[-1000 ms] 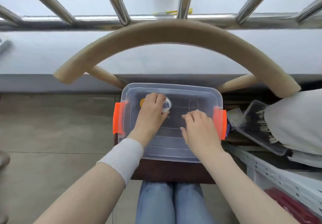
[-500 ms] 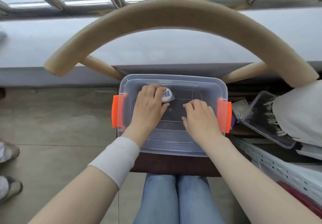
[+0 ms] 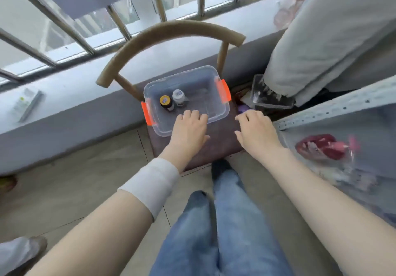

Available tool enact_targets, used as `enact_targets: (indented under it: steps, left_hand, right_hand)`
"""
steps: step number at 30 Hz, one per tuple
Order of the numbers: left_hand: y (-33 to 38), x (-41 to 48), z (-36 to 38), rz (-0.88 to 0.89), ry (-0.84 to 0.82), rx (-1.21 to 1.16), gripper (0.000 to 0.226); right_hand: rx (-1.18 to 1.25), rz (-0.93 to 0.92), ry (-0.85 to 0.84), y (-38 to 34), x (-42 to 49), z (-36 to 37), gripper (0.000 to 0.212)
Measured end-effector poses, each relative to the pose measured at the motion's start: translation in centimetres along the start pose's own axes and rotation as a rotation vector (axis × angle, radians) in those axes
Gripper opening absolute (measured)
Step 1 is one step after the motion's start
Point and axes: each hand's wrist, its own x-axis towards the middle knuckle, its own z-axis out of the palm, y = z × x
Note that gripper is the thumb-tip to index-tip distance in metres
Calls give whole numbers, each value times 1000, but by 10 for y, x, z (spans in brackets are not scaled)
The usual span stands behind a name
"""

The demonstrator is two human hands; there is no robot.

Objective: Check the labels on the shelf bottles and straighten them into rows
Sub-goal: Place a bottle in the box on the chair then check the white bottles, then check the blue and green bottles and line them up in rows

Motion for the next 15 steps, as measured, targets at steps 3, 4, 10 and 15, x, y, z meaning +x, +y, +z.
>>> enact_targets:
  steps: [3, 4, 10, 15]
  left_hand:
    - [35, -50, -7, 98, 9, 42, 44]
    - [46, -66, -10, 130, 7, 62, 42]
    - [135, -136, -25, 351, 33, 209, 29]
    - [254, -193, -39, 602, 94, 245, 41]
  right_hand:
    - [93, 168, 44, 3, -81, 1, 40]
    - [109, 230, 48, 6, -108, -1, 41]
    - [101, 496, 124, 41, -267, -21, 44]
    - [115, 693, 235, 69, -397, -23, 41]
